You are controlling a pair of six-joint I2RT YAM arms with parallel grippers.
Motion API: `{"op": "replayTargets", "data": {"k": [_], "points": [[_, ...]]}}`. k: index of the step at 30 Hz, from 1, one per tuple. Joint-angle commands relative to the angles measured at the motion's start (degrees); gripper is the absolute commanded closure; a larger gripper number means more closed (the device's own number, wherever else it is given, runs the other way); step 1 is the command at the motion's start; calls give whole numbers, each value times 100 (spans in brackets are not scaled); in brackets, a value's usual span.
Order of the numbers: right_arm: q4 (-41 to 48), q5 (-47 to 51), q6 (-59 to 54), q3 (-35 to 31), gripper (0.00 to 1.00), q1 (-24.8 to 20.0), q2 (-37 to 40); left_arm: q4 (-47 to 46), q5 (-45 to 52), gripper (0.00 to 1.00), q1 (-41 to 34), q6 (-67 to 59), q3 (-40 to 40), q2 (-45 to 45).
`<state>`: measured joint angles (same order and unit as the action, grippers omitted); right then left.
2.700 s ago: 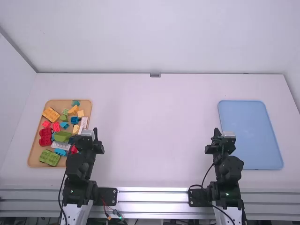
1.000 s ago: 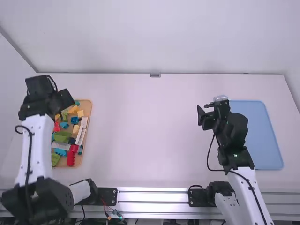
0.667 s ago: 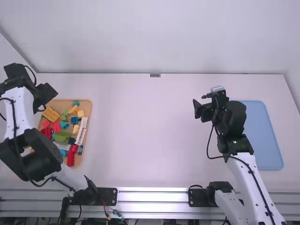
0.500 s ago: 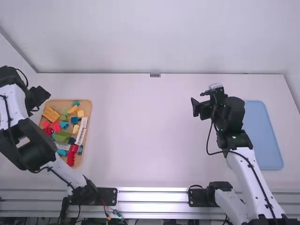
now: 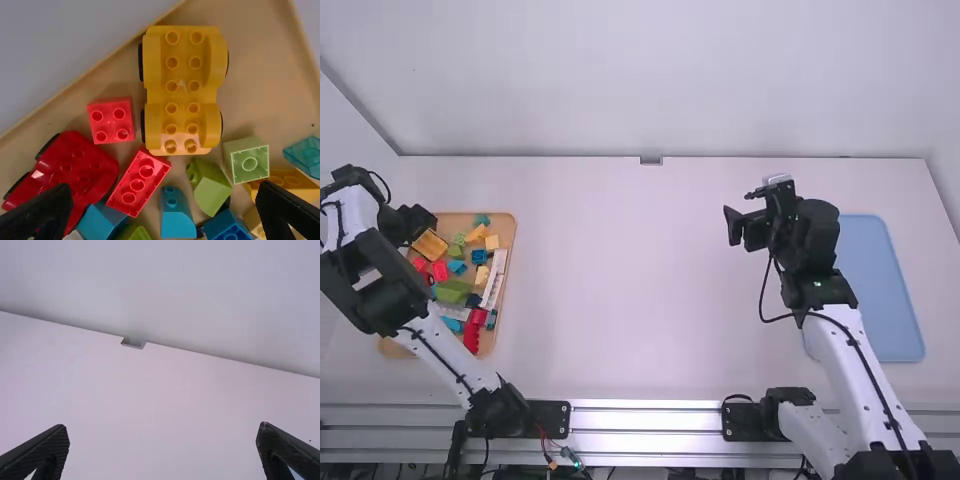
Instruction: Assemble lego blocks to make yellow taxi
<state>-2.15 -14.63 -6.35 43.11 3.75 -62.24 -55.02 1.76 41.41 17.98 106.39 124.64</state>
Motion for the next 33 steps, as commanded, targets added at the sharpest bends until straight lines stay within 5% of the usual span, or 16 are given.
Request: {"op": "replayTargets", "data": {"k": [1, 13, 33], "points": [[4, -42, 55, 223, 1, 44, -26, 31, 61, 3, -15, -92, 92, 181], [155, -39, 57, 223, 1, 48, -26, 855, 238, 16, -46, -417, -382, 299], [267, -39, 52, 223, 1, 50, -26, 1659, 61, 19, -166, -101, -1200, 299]]}}
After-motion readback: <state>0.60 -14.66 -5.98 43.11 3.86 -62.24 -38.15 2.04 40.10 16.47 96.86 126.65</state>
